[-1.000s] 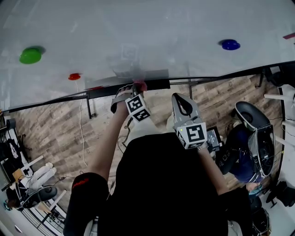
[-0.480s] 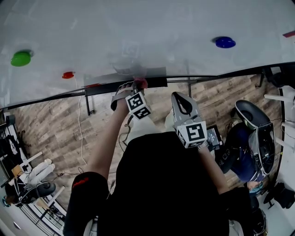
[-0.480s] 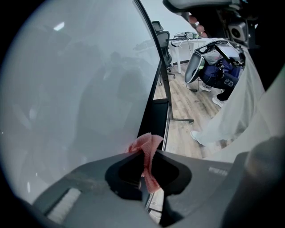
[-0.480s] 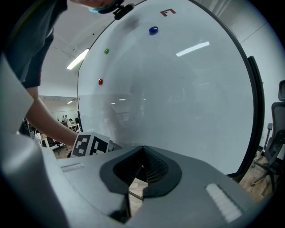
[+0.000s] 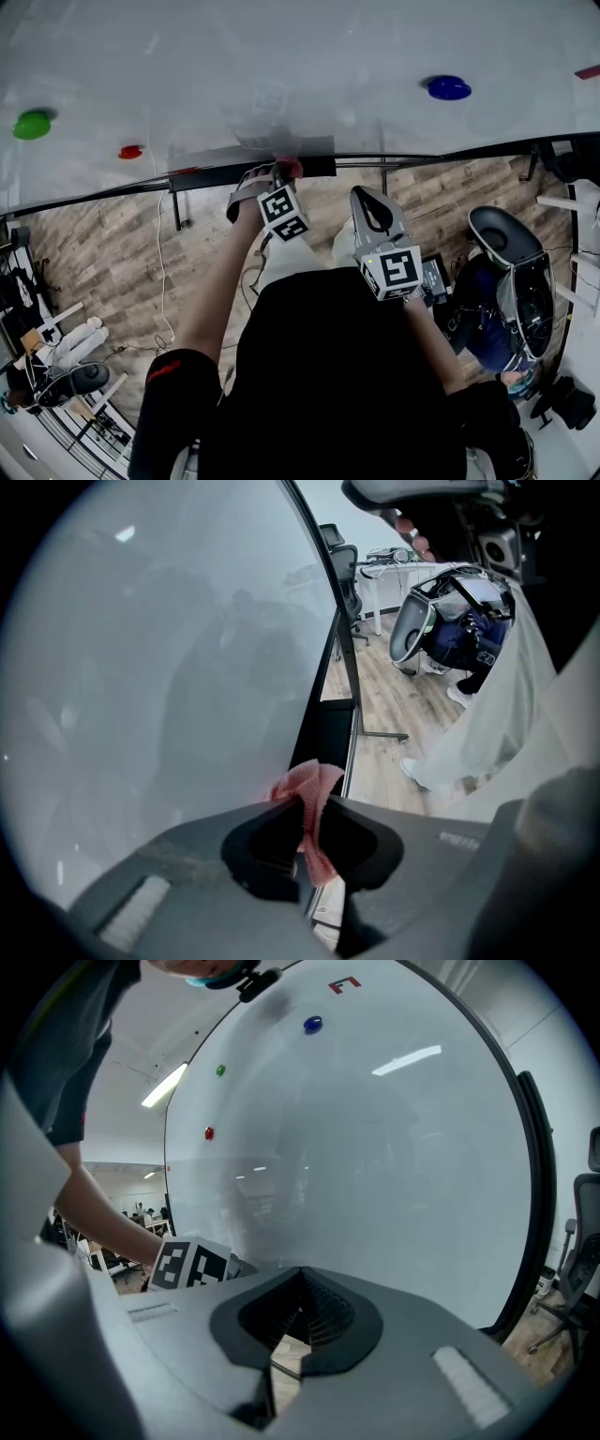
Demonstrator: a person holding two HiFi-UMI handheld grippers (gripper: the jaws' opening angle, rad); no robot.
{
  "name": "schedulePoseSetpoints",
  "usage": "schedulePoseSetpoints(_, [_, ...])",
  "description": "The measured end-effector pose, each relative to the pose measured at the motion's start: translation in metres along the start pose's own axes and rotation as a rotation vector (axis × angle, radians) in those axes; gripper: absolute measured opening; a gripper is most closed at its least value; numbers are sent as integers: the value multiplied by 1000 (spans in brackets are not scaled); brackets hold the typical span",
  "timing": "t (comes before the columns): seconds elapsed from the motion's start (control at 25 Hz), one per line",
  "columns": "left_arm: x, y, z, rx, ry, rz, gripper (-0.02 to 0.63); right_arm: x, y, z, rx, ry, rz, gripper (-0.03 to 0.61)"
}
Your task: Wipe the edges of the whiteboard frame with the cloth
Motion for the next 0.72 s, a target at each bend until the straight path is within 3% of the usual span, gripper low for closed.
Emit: schedulePoseSetpoints(0.72, [5, -26, 6, 1, -2, 13, 43, 17, 3, -4, -3, -19, -9, 2])
Point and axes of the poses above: the fingertips, and each gripper's own axes: z forward along the fingers, x to its right, y out of its underside, the point moved 4 cm from there along -z, backward along the fingers, and after that the axes turned 14 degrees about y, right-handed, at the moved point
